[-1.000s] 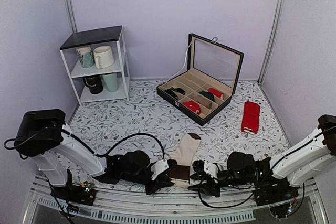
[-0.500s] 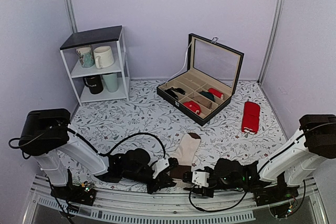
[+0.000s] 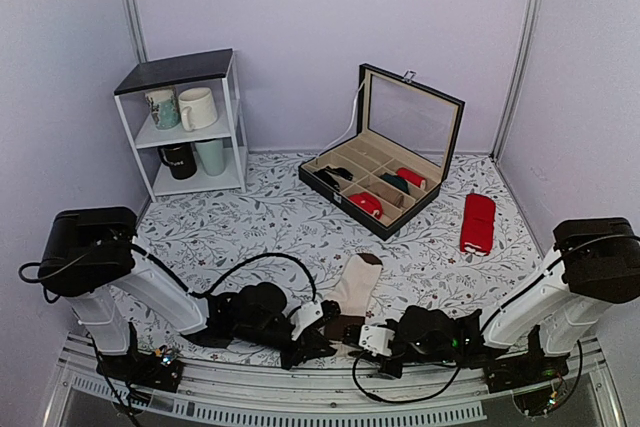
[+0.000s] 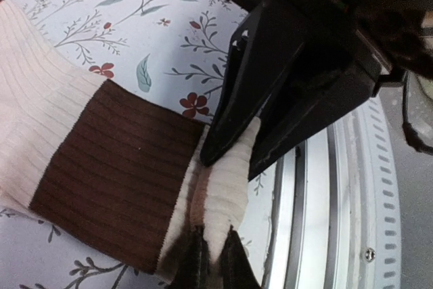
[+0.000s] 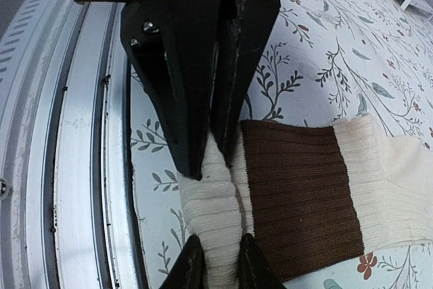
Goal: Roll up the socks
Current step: Roll a pair of socks at the center of the board.
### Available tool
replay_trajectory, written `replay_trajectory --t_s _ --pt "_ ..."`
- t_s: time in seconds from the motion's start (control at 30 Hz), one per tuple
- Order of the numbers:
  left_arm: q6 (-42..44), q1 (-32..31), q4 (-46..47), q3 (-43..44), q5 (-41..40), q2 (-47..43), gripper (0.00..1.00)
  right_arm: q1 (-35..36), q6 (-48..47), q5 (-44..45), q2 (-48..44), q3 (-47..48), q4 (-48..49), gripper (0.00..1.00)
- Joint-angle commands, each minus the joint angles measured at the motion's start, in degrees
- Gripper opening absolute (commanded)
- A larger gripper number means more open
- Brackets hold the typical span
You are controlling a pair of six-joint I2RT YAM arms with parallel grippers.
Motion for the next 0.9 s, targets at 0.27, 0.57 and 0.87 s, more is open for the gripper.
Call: replay_trajectory --t_s 0.27,0.57,0.87 --pt "5.74 -3.67 -10.74 -4.51 -22.29 -10.24 0.25 -0.51 17.38 -5.6 1.3 -1.21 -5.32 0.09" --pt "25.78 -8.98 2.62 -8.99 -29.3 -18.27 0.5 -3.9 37.63 -18.37 0.28 -3.17 -12.41 0.09" --pt "28.88 -11.82 5.38 -7.72 -25.33 -11.93 0.52 -5.62 45.62 -23.85 2.46 -2.41 -14.84 0.09"
